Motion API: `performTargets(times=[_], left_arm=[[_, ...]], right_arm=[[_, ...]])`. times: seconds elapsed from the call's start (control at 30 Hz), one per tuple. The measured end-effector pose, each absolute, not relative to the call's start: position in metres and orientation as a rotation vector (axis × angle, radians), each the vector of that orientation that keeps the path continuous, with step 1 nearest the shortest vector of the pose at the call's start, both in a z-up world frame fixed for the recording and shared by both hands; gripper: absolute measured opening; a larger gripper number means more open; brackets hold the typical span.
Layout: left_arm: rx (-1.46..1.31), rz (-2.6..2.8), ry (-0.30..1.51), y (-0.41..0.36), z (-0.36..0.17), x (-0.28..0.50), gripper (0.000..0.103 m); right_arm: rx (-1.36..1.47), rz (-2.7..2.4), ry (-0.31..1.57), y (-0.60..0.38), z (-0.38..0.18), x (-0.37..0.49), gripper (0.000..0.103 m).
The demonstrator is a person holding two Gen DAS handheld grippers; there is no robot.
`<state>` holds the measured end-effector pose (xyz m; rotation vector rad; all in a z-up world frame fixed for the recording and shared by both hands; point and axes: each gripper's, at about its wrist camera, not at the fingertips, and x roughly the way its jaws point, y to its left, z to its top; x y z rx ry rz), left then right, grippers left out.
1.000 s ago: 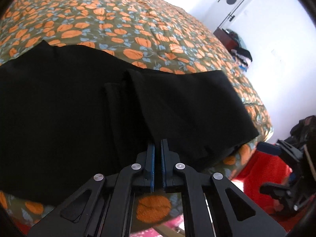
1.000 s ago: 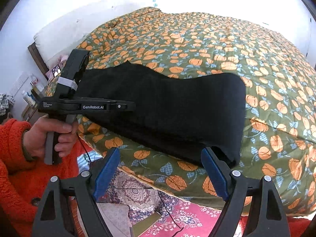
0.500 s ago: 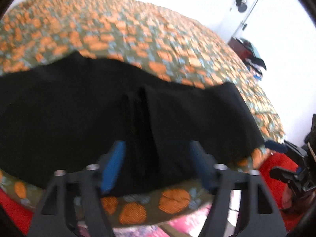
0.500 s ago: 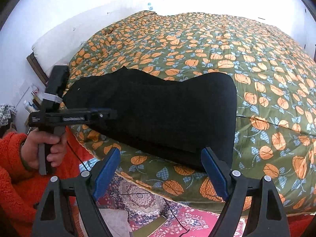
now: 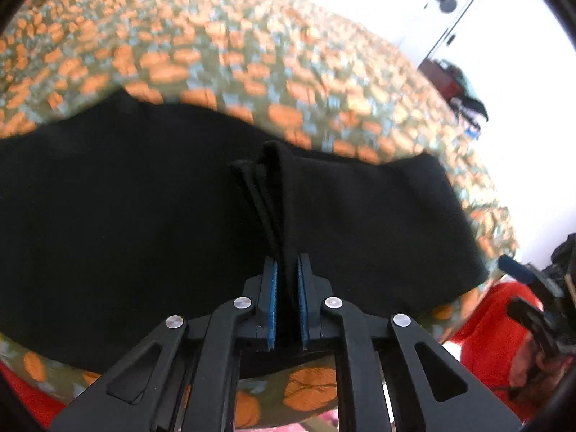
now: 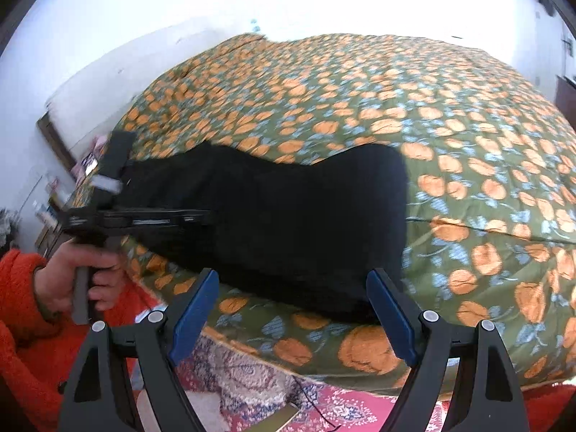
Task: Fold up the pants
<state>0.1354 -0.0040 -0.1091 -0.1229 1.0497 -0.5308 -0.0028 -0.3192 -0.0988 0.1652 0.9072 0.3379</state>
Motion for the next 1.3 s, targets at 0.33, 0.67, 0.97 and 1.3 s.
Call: performTargets(times=[0.33,0.67,0.97,1.3], left_arm=[[-0.055,-0.367,1.053,0.062,-0.138,0.153,0.009],[-0.06,-0.378,1.048,0.063,-0.141,0.151,0.014],[-0.04,-0.382,1.04,0.056,-0.143,0.148,0.021],[-0.026,-0.385,1.039,0.052,-0.146,0.146,0.024]], right_arm=[[0.384,0.146,0.913,-0.385,-0.109,0.011,0.084],[0.554,0.528,0.975,-0.324,-0.113,0.071,0.084],[0.381,0.441,1.09,-0.308,-0.126,0.081,0.08],[0.26,0.337,1.186,-0.308,-0.174,0.138,0.08]])
